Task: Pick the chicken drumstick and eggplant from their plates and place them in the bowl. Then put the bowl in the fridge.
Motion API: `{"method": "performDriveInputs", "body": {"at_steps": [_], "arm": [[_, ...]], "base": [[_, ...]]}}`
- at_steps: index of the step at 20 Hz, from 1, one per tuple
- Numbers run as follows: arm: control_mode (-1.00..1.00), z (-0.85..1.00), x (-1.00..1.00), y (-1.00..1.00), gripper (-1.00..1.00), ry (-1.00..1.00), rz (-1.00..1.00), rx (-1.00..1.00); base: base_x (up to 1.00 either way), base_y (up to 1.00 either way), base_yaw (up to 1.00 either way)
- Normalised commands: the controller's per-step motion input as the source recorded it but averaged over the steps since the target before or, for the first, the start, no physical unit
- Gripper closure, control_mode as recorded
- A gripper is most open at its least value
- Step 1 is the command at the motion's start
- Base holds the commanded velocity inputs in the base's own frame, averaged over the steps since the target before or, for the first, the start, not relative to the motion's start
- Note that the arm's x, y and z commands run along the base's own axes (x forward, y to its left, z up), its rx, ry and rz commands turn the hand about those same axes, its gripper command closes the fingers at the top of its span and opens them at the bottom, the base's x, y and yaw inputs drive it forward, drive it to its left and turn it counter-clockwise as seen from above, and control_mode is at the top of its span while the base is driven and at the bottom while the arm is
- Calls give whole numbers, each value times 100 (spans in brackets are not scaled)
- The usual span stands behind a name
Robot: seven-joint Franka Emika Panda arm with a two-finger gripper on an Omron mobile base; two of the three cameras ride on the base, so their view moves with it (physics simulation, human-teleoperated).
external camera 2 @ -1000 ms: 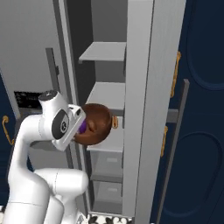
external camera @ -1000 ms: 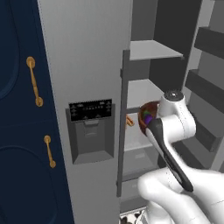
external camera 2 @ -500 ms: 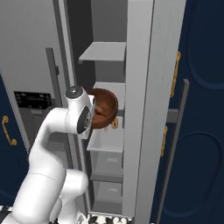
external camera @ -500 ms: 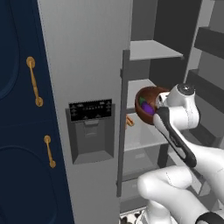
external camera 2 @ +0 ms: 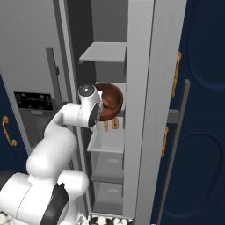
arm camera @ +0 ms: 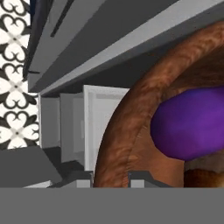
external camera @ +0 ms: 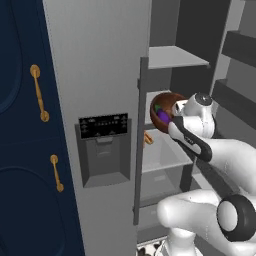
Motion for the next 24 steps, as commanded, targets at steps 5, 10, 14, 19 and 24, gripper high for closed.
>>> {"method": "performDriveInputs", "body": {"at_steps": [5, 10, 14, 19, 24], "arm": [[-100, 7, 77, -3, 100, 0, 0, 4], [-100, -1, 58, -11, 100, 0, 3, 3], [-100, 0, 73, -1, 100, 0, 1, 6], [-100, -8, 54, -1, 100, 0, 1, 1], [-100, -16, 24, -2, 100, 0, 4, 1]], "base": [[0, 0, 0], [0, 0, 0], [0, 0, 0], [0, 0, 0], [0, 0, 0]]}}
